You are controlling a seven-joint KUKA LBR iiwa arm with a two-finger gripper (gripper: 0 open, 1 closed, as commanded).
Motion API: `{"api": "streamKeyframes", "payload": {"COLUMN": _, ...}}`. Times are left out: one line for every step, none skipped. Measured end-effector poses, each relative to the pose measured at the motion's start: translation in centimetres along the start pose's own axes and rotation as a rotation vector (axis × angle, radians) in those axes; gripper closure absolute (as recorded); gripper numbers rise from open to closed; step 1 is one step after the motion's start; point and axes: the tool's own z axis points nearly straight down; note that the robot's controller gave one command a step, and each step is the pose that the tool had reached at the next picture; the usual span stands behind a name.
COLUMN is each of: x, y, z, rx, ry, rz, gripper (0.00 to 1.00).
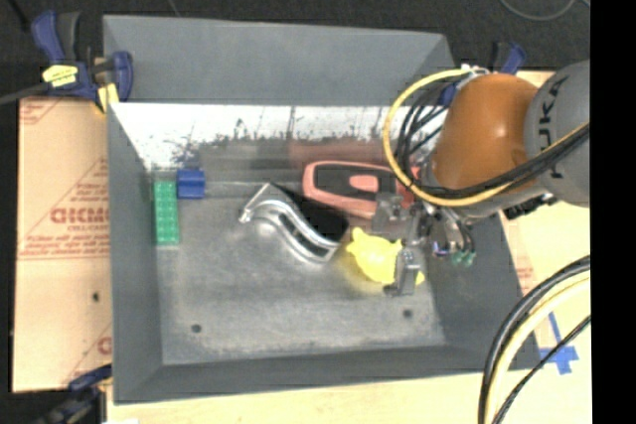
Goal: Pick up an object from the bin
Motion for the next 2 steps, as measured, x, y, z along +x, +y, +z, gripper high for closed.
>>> {"api": "streamKeyframes", "payload": {"x": -0.1, "y": 0.0, "z": -0.5, "rx": 0.001, "ry": -0.007, "rz": -0.001, "gripper": 0.0}}
{"api": "streamKeyframes", "payload": {"x": -2.7, "y": 0.2, "z": 2.7, "rx": 0.001, "ry": -0.016, "rz": 0.042, "gripper": 0.0}}
